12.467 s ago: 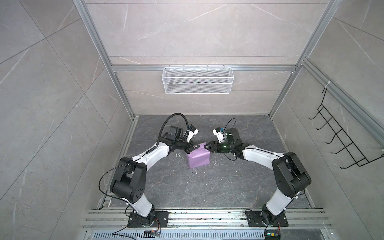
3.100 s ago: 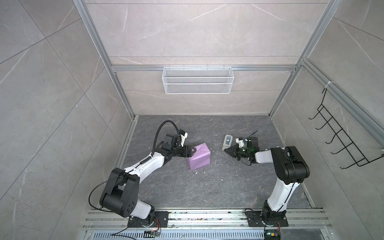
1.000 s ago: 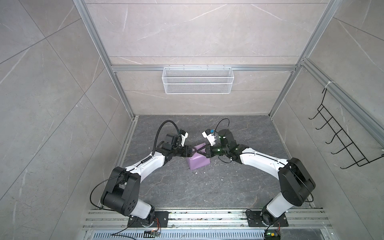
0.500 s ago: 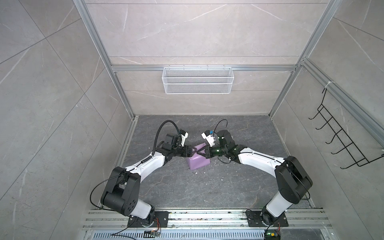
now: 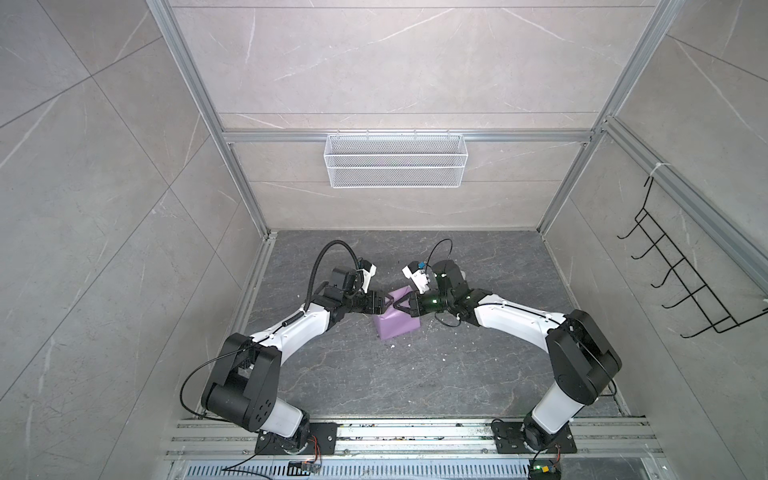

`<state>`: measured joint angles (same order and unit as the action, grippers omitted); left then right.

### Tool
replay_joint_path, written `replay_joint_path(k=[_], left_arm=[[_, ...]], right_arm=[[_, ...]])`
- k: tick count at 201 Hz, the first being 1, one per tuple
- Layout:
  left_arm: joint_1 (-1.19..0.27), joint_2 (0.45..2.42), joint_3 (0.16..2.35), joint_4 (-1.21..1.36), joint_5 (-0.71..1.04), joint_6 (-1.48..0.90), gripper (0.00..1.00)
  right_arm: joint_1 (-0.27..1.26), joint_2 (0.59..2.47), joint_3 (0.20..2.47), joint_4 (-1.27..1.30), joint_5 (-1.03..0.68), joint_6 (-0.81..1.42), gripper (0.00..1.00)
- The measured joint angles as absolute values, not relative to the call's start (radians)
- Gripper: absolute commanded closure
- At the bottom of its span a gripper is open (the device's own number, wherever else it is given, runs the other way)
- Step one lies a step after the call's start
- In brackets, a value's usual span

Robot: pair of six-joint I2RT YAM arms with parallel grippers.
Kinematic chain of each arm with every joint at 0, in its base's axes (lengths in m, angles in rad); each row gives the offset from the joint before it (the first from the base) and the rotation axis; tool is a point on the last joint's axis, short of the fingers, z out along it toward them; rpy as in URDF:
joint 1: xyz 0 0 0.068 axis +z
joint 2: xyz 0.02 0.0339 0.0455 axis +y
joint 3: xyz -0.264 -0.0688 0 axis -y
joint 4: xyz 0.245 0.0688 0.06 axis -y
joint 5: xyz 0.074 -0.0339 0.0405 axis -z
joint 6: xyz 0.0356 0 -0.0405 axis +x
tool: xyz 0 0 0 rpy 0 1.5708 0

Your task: Wrap the gift box in paper

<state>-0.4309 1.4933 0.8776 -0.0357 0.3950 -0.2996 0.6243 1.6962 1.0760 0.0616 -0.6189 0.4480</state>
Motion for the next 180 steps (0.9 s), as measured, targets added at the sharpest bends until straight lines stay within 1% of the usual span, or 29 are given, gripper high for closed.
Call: replay_joint_path(k=[63,180], left_arm=[[-0.431,1.494,0.878,-0.033,0.395,-0.3,0.22],[-0.431,1.496,0.879,-0.029,0.395,-0.3,0.22]], right_arm=[[0.624,1.704,1.098,0.017,-0.606,0.398,1.0],[0.631,1.713,1.145,-0.073,-0.563,0.239,1.0]])
